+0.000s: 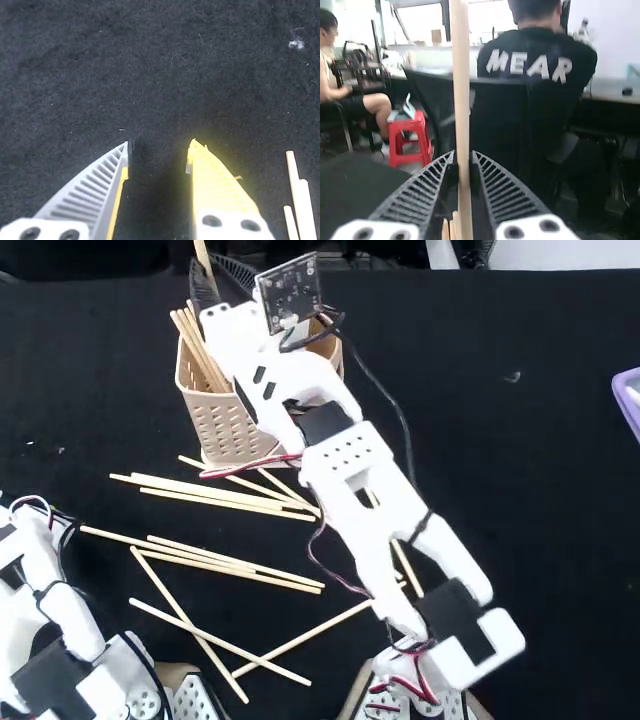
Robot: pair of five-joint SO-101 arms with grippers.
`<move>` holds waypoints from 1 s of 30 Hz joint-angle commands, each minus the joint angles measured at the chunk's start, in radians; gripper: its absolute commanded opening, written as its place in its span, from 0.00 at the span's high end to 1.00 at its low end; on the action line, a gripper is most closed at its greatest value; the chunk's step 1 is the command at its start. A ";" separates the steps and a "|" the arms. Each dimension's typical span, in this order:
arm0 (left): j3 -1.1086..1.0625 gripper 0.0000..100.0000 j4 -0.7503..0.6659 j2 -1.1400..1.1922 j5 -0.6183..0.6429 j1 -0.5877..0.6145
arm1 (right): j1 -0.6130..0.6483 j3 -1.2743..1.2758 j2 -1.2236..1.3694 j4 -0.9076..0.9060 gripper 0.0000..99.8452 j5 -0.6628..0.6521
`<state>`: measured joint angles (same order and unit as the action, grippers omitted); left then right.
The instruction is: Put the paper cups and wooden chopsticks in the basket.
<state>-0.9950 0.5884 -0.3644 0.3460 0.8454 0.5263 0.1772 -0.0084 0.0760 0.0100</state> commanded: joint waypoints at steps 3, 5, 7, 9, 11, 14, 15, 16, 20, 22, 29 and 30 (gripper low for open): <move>0.022 0.81 -0.017 -0.015 -0.006 0.001 | 0.017 0.022 -0.002 0.020 0.99 0.008; 0.022 0.81 -0.017 -0.015 -0.006 0.001 | 0.038 0.077 -0.021 0.020 0.99 0.008; 0.022 0.81 -0.017 -0.015 -0.006 0.001 | 0.057 0.120 -0.036 0.020 0.98 0.006; 0.022 0.81 -0.017 -0.015 -0.006 0.001 | 0.058 0.148 -0.041 0.020 0.98 0.006; 0.022 0.81 -0.017 -0.015 -0.006 0.001 | 0.055 0.165 -0.042 0.017 0.95 0.006; 0.022 0.81 -0.017 -0.015 -0.006 0.001 | 0.055 0.176 -0.067 -0.057 0.87 0.006; 0.022 0.81 -0.015 -0.015 -0.006 0.001 | 0.058 0.176 -0.088 -0.094 0.85 0.006; 0.022 0.81 -0.015 -0.015 -0.006 0.001 | 0.060 0.176 -0.117 -0.132 0.85 0.006; 0.022 0.81 -0.015 -0.015 -0.006 0.001 | 0.061 0.185 -0.282 -0.293 0.84 0.006; 0.022 0.81 -0.015 -0.015 -0.006 0.001 | 0.061 0.197 -0.386 -0.417 0.84 0.003; 0.022 0.81 -0.015 -0.015 -0.006 0.001 | 0.061 0.334 -0.796 -1.040 0.84 -0.026; 0.022 0.81 -0.015 -0.015 -0.006 0.001 | 0.063 0.367 -0.845 -1.129 0.84 -0.072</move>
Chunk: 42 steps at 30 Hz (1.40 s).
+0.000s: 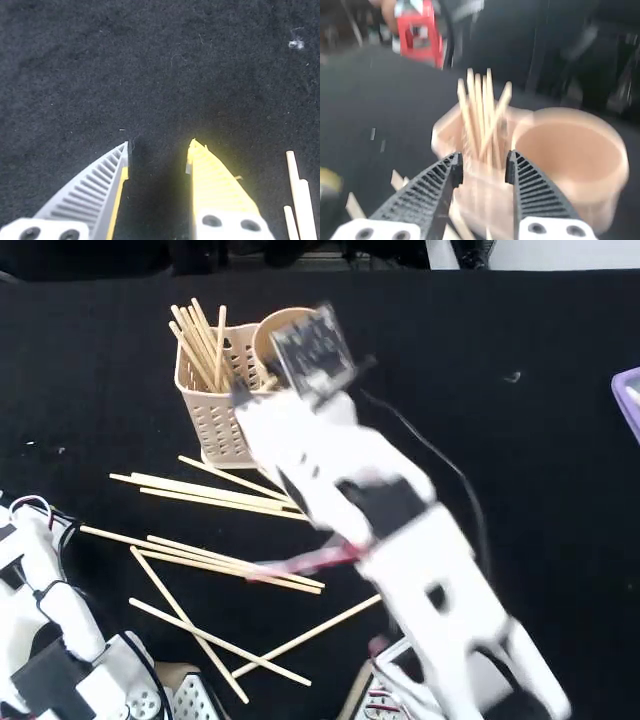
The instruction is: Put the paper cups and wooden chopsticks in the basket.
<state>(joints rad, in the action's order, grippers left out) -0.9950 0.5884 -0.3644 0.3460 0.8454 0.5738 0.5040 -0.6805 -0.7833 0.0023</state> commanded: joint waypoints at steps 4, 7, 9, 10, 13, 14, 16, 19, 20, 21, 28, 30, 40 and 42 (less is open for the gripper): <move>0.022 0.81 -0.017 -0.015 -0.006 0.001 | 0.068 0.229 -0.323 -0.580 0.84 -0.413; 0.022 0.81 -0.017 -0.015 -0.006 -0.013 | 0.077 0.424 -0.397 -0.710 0.84 -0.690; 0.022 0.81 -0.017 -0.015 -0.006 -0.016 | 0.078 0.561 -0.432 -0.721 0.84 -0.824; 0.022 0.81 -0.017 -0.015 -0.006 -0.016 | 0.077 0.611 -0.443 -0.707 0.84 -0.872; 0.022 0.81 -0.015 -0.015 -0.006 -0.018 | 0.061 0.654 -0.441 -0.644 0.84 -0.911; 0.022 0.81 -0.015 -0.015 -0.006 -0.015 | 0.075 0.674 -0.427 -0.629 0.84 -0.930; 0.022 0.81 -0.015 -0.015 -0.006 -0.013 | 0.106 0.727 -0.381 -0.574 0.84 -0.942; 0.022 0.81 -0.015 -0.015 -0.006 -0.013 | 0.115 0.757 -0.262 -0.503 0.84 -0.936; 0.022 0.81 -0.015 -0.015 -0.006 -0.013 | 0.115 0.742 -0.213 -0.505 0.84 -0.941; 0.022 0.81 -0.015 -0.015 -0.006 -0.013 | 0.117 0.722 -0.162 -0.508 0.84 -0.941; 0.022 0.81 -0.017 -0.015 -0.006 -0.013 | 0.117 0.638 0.162 -0.516 0.85 -1.016; 0.022 0.81 -0.017 -0.015 -0.006 -0.013 | 0.115 0.624 0.216 -0.509 0.85 -1.017; 0.022 0.81 -0.017 -0.015 -0.006 -0.015 | 0.000 0.595 0.208 -0.440 0.99 -0.990; 0.022 0.81 -0.017 -0.015 -0.006 -0.015 | -0.031 0.561 0.154 -0.493 0.99 -0.990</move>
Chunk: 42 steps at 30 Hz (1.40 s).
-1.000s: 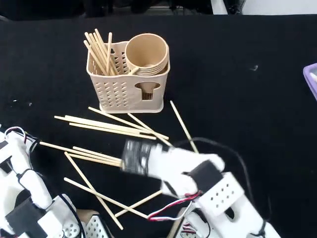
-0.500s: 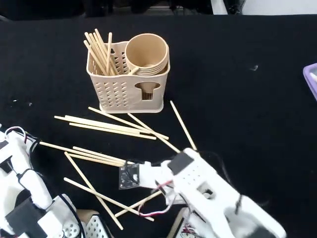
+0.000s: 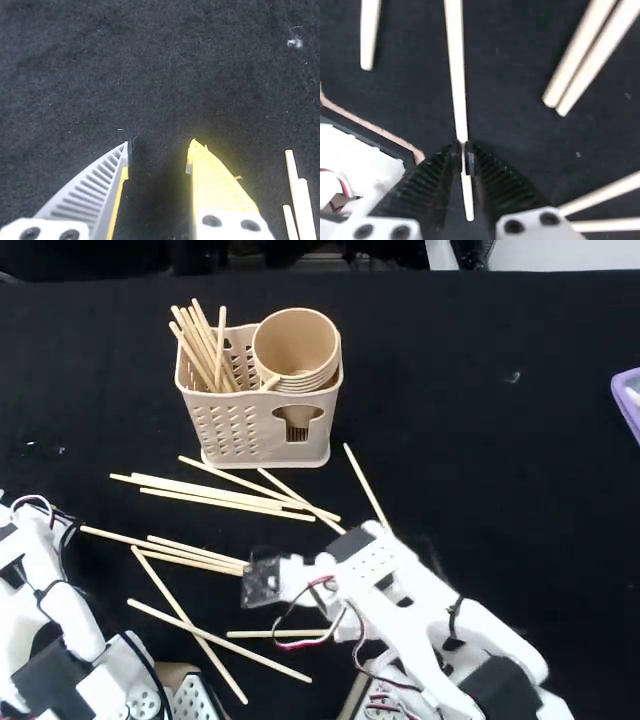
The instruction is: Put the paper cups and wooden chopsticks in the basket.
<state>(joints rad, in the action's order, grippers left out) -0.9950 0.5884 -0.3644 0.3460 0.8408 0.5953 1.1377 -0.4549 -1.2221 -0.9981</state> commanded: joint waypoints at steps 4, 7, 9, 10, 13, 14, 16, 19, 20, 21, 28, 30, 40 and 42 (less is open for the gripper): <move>0.022 0.81 -0.017 -0.015 -0.006 -0.010 | -0.060 -0.087 -0.217 -0.124 0.99 0.015; 0.022 0.81 -0.017 -0.015 -0.006 -0.010 | -0.021 -0.033 -0.312 -0.132 0.99 0.017; 0.022 0.81 -0.017 -0.015 -0.006 -0.010 | 0.021 0.012 -0.349 -0.121 0.96 0.052; 0.022 0.81 -0.017 -0.015 -0.006 -0.010 | 0.048 0.036 -0.357 -0.100 0.93 0.089; 0.022 0.81 -0.017 -0.015 -0.006 -0.010 | 0.147 0.117 -0.348 0.002 0.84 0.180; 0.022 0.81 -0.017 -0.015 -0.006 -0.010 | 0.184 0.134 -0.337 0.028 0.84 0.198; 0.022 0.81 -0.017 -0.015 -0.006 -0.008 | 0.239 0.134 -0.308 0.055 0.85 0.221; 0.022 0.81 -0.017 -0.015 -0.006 -0.008 | 0.293 0.128 -0.243 0.083 0.87 0.226; 0.022 0.81 -0.017 -0.015 -0.006 -0.008 | 0.296 0.127 -0.219 0.095 0.87 0.230; 0.022 0.81 -0.017 -0.015 -0.006 -0.008 | 0.298 0.127 -0.193 0.110 0.87 0.235; 0.022 0.81 -0.017 -0.015 -0.006 -0.008 | 0.296 0.119 -0.039 0.199 0.90 0.235; 0.022 0.81 -0.017 -0.015 -0.006 -0.007 | 0.295 0.101 -0.042 0.199 1.00 0.235; 0.022 0.81 -0.017 -0.015 -0.006 -0.007 | 0.129 -0.079 -0.295 0.034 0.99 0.270; 0.022 0.81 -0.017 -0.015 -0.006 -0.007 | 0.129 -0.081 -0.355 0.054 0.99 0.325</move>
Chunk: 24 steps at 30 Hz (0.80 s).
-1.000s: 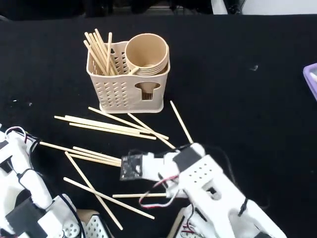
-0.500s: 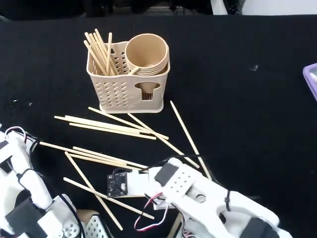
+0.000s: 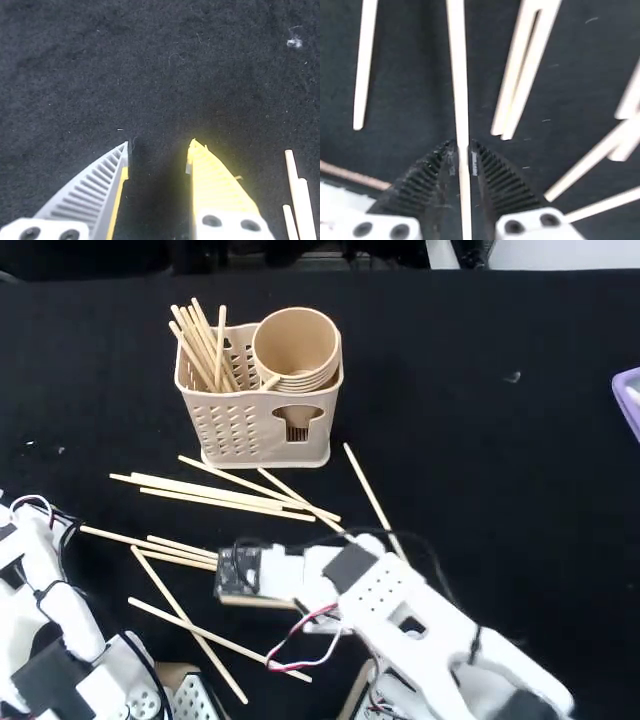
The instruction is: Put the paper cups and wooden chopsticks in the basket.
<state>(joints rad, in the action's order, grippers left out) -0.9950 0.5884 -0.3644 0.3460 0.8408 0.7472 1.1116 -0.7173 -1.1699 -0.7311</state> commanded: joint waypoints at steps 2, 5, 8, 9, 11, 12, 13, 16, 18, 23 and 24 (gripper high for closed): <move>0.022 0.81 -0.017 -0.015 -0.006 -0.007 | -0.029 -0.042 -0.133 0.034 0.99 0.087; 0.022 0.81 -0.015 -0.015 -0.006 -0.007 | -0.071 -0.010 -0.142 0.112 0.99 0.109; 0.022 0.81 -0.017 -0.015 -0.006 -0.008 | -0.057 0.033 -0.108 0.233 0.99 0.176; 0.022 0.81 -0.017 -0.015 -0.006 -0.008 | -0.035 0.039 -0.087 0.276 0.99 0.201; 0.022 0.81 -0.017 -0.015 -0.006 -0.008 | -0.011 0.038 -0.030 0.345 0.99 0.224; 0.022 0.81 -0.017 -0.015 -0.006 -0.008 | -0.008 0.024 0.004 0.367 0.99 0.230; 0.022 0.81 -0.015 -0.015 -0.006 -0.007 | -0.011 0.005 0.039 0.374 0.99 0.236; 0.022 0.81 -0.011 -0.015 -0.006 -0.007 | -0.060 -0.053 0.114 0.313 0.99 0.227; 0.022 0.81 -0.012 -0.015 -0.006 -0.007 | -0.130 -0.090 0.124 0.256 0.99 0.226; 0.022 0.81 -0.015 -0.015 -0.006 -0.010 | -0.347 -0.148 0.108 0.212 0.99 0.155; 0.022 0.81 -0.015 -0.015 -0.006 -0.008 | -0.384 -0.154 0.108 0.203 0.99 0.121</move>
<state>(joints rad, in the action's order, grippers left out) -0.9950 0.5884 -0.3644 0.3460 0.8408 0.4757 1.0226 -0.6038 -0.9444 -0.5378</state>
